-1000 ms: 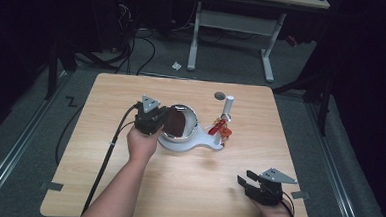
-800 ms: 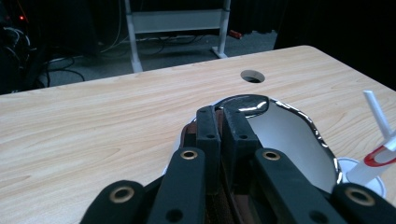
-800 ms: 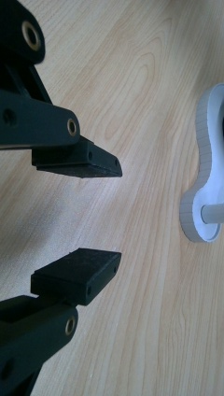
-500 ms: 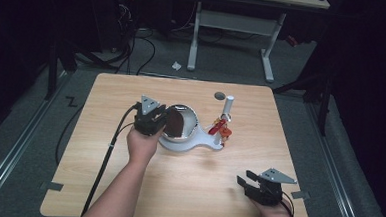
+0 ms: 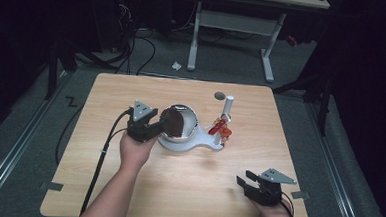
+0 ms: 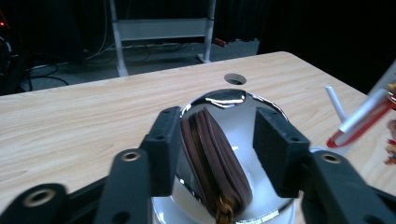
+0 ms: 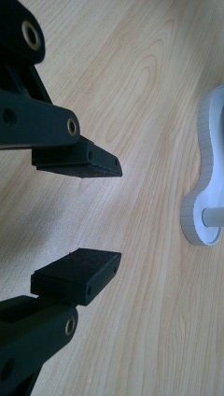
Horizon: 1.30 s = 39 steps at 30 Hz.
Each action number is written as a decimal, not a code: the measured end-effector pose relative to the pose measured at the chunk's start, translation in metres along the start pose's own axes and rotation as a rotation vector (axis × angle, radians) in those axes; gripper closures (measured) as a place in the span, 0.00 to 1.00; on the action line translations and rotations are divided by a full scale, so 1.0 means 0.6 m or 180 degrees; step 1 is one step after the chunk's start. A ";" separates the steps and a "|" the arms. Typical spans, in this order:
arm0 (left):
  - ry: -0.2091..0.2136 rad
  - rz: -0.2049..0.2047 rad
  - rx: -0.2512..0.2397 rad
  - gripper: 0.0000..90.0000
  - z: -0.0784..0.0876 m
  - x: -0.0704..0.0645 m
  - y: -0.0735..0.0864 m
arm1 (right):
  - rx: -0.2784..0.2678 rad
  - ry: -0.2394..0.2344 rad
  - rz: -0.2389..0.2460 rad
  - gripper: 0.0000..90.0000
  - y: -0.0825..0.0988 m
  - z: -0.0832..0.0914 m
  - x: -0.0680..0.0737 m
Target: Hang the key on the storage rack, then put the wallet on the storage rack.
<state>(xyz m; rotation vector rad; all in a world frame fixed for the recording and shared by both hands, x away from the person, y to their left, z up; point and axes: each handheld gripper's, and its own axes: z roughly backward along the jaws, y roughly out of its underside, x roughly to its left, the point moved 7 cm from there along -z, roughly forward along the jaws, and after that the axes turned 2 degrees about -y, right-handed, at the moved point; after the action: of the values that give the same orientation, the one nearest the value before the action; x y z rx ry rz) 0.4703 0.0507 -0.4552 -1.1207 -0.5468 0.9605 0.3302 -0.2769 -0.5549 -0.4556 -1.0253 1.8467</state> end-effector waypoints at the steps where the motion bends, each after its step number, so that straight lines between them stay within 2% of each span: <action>1: 0.0014 -0.0006 0.0001 0.53 0.005 0.000 0.003 | 0.0003 0.0000 -0.0004 0.58 0.000 0.000 0.000; 9: 0.0114 -0.0043 0.0096 0.46 0.041 0.004 0.038 | 0.0020 -0.0005 -0.0005 0.58 0.001 -0.003 0.002; 17: 0.0214 0.0019 0.0269 0.43 0.082 0.021 0.103 | 0.0043 -0.0013 -0.0014 0.58 0.001 -0.012 0.001; 21: 0.0199 -0.0003 0.0410 0.43 0.106 0.040 0.146 | 0.0058 -0.0002 -0.0013 0.58 0.003 -0.012 0.000; 25: 0.0176 0.0070 0.0562 0.42 0.132 0.057 0.186 | 0.0070 -0.0002 0.0002 0.58 0.005 -0.012 0.001; 27: 0.0137 0.0034 0.0648 0.42 0.147 0.064 0.212 | 0.0064 -0.0001 -0.0004 0.58 0.005 -0.011 0.002; 30: 0.0027 -0.0028 0.0689 0.42 0.174 0.075 0.260 | 0.0100 -0.0003 -0.0006 0.58 0.010 -0.012 0.004; 31: 0.0003 -0.0055 0.0758 0.42 0.181 0.078 0.277 | 0.0104 0.0003 -0.0004 0.58 0.010 -0.013 0.004; 32: -0.0031 -0.0090 0.0941 0.43 0.185 0.083 0.291 | 0.0104 0.0009 -0.0001 0.58 0.010 -0.013 0.003; 33: -0.0033 -0.0087 0.0977 0.42 0.187 0.085 0.292 | 0.0105 0.0016 -0.0021 0.58 0.010 -0.013 0.002; 34: -0.0061 -0.0088 0.0935 0.40 0.191 0.090 0.291 | 0.0100 0.0023 -0.0037 0.58 0.010 -0.014 0.002; 37: -0.0006 0.0037 0.0835 0.41 0.194 0.092 0.286 | 0.0078 0.0063 -0.0068 0.58 0.008 -0.014 -0.001; 39: 0.0026 0.0012 0.0768 0.41 0.198 0.090 0.279 | 0.0077 0.0090 -0.0089 0.58 0.006 -0.014 -0.003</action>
<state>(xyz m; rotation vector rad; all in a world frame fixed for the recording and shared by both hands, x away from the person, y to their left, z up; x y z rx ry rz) 0.3441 0.1758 -0.5706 -0.9092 -0.4100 0.9962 0.3348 -0.2754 -0.5631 -0.4497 -0.9848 1.8211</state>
